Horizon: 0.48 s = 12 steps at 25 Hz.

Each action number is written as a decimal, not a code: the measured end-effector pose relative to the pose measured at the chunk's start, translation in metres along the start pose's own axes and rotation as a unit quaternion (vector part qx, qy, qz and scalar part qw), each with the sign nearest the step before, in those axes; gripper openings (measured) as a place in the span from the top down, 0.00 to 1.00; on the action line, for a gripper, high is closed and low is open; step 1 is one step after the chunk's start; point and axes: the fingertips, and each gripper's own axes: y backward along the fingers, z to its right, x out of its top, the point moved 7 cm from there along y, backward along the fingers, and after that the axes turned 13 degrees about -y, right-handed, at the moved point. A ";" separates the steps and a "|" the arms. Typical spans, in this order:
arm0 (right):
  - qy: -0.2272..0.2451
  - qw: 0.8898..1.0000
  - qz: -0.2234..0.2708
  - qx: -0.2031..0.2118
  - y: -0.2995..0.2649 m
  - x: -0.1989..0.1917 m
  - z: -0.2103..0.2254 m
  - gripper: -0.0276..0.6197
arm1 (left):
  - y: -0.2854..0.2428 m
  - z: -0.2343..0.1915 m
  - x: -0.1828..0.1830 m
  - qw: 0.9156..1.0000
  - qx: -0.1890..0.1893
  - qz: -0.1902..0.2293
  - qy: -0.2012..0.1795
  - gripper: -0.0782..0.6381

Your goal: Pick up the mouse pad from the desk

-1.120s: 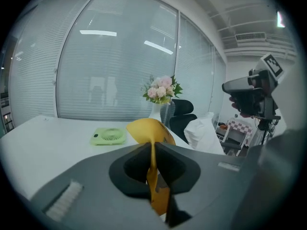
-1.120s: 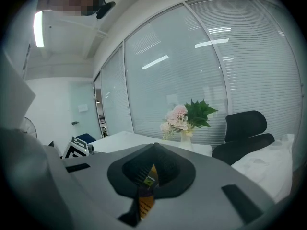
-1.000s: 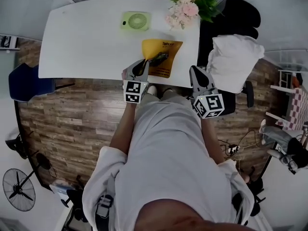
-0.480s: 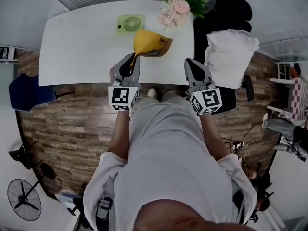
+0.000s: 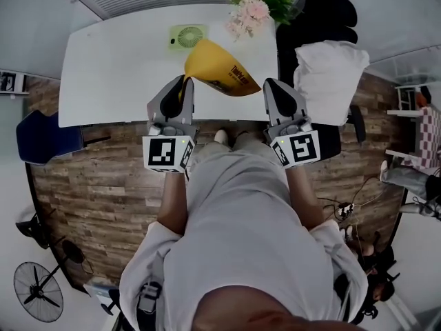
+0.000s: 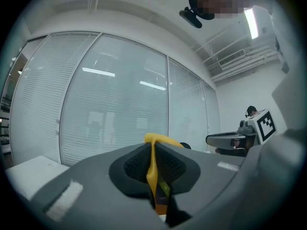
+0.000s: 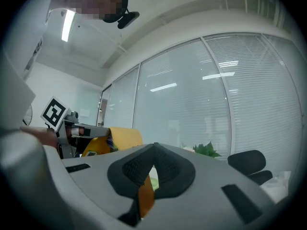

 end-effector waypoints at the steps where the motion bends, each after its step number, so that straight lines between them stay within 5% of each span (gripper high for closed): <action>1: 0.001 1.000 0.003 -0.003 0.002 0.003 -0.001 0.96 | 0.002 0.000 0.004 1.000 0.001 0.005 -0.007 0.86; 12: 0.004 1.000 0.019 0.007 0.013 0.036 0.001 0.96 | 0.007 0.013 0.036 0.998 0.035 0.039 -0.042 0.86</action>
